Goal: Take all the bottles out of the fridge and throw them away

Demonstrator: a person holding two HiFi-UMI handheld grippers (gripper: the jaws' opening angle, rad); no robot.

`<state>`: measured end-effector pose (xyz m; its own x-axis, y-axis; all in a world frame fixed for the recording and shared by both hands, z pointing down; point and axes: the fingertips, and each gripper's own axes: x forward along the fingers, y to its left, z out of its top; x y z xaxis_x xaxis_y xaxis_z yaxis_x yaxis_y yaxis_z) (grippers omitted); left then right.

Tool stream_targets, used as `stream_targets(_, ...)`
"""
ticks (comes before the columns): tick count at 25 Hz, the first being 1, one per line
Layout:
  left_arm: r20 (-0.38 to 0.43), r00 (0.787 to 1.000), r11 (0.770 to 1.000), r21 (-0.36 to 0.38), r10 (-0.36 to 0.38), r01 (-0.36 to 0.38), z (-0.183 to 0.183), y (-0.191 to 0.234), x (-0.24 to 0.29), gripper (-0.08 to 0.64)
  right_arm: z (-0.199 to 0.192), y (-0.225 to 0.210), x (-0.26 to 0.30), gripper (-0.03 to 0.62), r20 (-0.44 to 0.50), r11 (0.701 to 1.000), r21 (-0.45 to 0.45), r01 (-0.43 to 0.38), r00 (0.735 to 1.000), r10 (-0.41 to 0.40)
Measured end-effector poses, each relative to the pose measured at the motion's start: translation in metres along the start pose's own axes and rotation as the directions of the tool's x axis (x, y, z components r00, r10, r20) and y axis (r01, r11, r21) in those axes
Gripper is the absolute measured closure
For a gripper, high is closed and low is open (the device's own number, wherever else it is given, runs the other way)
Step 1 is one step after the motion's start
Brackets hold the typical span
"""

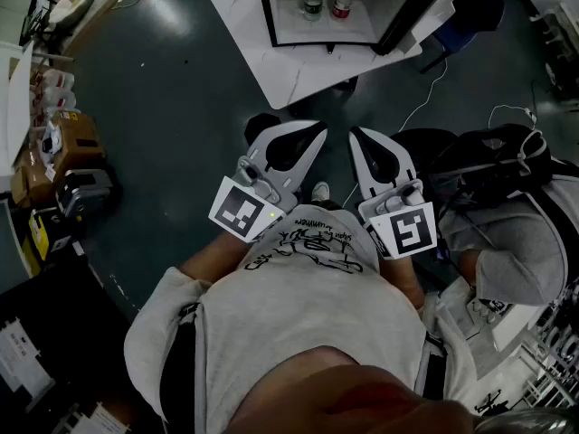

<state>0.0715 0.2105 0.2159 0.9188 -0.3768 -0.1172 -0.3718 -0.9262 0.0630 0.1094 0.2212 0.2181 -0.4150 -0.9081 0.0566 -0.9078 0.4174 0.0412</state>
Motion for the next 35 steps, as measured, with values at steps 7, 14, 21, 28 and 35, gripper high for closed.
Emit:
stream_targets(7, -0.003, 1.000, 1.000, 0.002, 0.007, -0.007, 0.000, -0.009, 0.006, 0.552, 0.003, -0.007, -0.009, 0.586, 0.027, 1.000, 0.020, 0.005, 1.000, -0.005)
stream_targets(14, -0.015, 1.000, 1.000, 0.007, 0.027, -0.027, -0.003, -0.016, 0.014, 0.552, 0.005, -0.021, -0.018, 0.586, 0.042, 1.000, 0.024, 0.014, 0.999, -0.015)
stream_targets(21, -0.010, 0.999, 0.999, 0.011, 0.043, -0.043, -0.003, -0.028, 0.023, 0.552, 0.005, -0.030, -0.029, 0.586, 0.054, 0.999, 0.035, -0.018, 0.998, 0.016)
stream_targets(28, -0.012, 0.998, 0.998, 0.019, 0.059, -0.059, -0.007, -0.044, 0.035, 0.551, 0.006, -0.040, -0.046, 0.586, 0.071, 0.999, 0.034, -0.027, 0.997, 0.024)
stream_targets(35, -0.018, 0.997, 0.997, 0.026, 0.076, -0.076, -0.012, -0.052, 0.039, 0.552, -0.003, -0.046, -0.054, 0.586, 0.048, 0.999, 0.025, -0.031, 0.998, 0.030)
